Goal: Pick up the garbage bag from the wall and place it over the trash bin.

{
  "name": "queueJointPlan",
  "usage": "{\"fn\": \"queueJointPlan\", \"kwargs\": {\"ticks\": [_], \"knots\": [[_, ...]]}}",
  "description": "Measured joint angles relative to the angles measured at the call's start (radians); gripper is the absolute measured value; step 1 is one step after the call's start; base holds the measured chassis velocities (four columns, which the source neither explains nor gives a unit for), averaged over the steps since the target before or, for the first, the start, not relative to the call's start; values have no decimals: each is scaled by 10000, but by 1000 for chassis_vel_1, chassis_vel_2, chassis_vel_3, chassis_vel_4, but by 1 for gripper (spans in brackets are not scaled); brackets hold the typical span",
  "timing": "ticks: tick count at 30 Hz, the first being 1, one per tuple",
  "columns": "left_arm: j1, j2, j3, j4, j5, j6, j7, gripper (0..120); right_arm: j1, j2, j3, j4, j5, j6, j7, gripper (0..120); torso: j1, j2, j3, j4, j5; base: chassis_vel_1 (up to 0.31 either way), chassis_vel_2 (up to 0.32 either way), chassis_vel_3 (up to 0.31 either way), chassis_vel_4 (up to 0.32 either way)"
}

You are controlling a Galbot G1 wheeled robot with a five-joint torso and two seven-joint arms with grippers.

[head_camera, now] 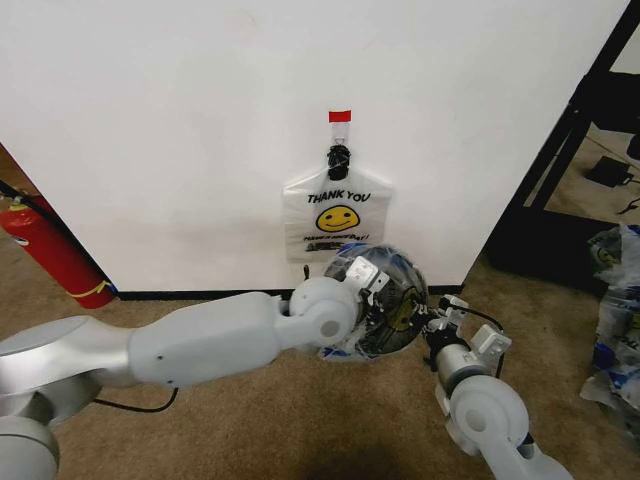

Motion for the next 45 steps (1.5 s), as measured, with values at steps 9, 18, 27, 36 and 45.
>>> {"fn": "queueJointPlan", "kwargs": {"ticks": [9, 18, 27, 36, 45], "knots": [[-25, -577, 502, 1189, 346, 26, 53, 0, -37, 43, -379, 88, -561, 78, -158, 0, 0, 0, 0, -1, 1, 0, 0, 0, 0], [99, -1005, 673, 2329, 821, 26, 306, 0, -183, 35, -537, 301, -545, 72, -158, 0, 0, 0, 0, -3, 1, 0, 0, 0, 0], [321, -1107, 750, 2713, 1124, -16, 472, 0, -187, 67, -608, 523, -253, 18, -79, 0, 0, 0, 0, -1, 0, 0, 0, 0, 0], [433, -1068, 720, 2761, 1267, -33, 602, 0, -171, 97, -652, 549, -119, -22, -31, 0, 0, 0, -1, -2, 0, 0, 0, 0, 0], [263, 32, 510, 1068, 1225, -13, 535, 0, 31, 58, -300, -61, 44, -38, 33, 0, 0, 0, -1, -2, 0, 0, 0, 0, 0]]}}
